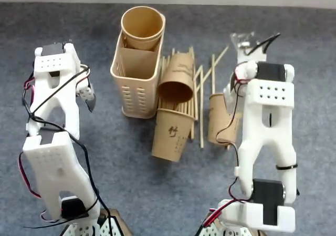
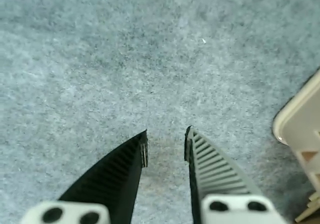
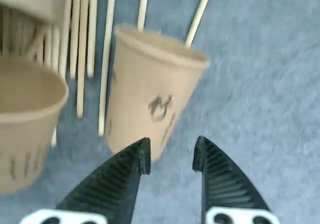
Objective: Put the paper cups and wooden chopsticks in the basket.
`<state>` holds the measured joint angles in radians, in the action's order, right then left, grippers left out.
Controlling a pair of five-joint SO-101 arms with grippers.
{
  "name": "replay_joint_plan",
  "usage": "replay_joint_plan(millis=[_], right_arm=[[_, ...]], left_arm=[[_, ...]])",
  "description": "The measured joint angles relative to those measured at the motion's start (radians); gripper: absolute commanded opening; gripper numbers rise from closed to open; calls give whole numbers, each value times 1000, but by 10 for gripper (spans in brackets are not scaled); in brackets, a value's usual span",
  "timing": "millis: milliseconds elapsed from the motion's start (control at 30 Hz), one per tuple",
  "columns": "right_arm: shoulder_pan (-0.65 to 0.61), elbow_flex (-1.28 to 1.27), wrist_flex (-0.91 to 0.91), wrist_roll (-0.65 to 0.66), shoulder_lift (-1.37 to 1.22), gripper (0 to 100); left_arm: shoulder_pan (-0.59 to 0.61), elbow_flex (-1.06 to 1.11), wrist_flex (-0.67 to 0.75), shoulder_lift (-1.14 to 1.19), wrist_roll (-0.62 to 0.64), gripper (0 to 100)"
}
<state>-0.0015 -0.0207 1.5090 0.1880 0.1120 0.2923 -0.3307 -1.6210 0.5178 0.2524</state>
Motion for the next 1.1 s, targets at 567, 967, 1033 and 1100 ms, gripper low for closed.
replay_joint_plan(millis=[567, 967, 1033, 1100], right_arm=[[5, 767, 227, -86, -710, 159], [14, 588, 229, -57, -473, 159], [12, 608, 207, -95, -439, 159], [12, 618, 186, -124, -434, 159]], left_arm=[[0, 0, 0, 0, 0, 141], [0, 0, 0, 0, 0, 141], [0, 0, 0, 0, 0, 141], [0, 0, 0, 0, 0, 141]])
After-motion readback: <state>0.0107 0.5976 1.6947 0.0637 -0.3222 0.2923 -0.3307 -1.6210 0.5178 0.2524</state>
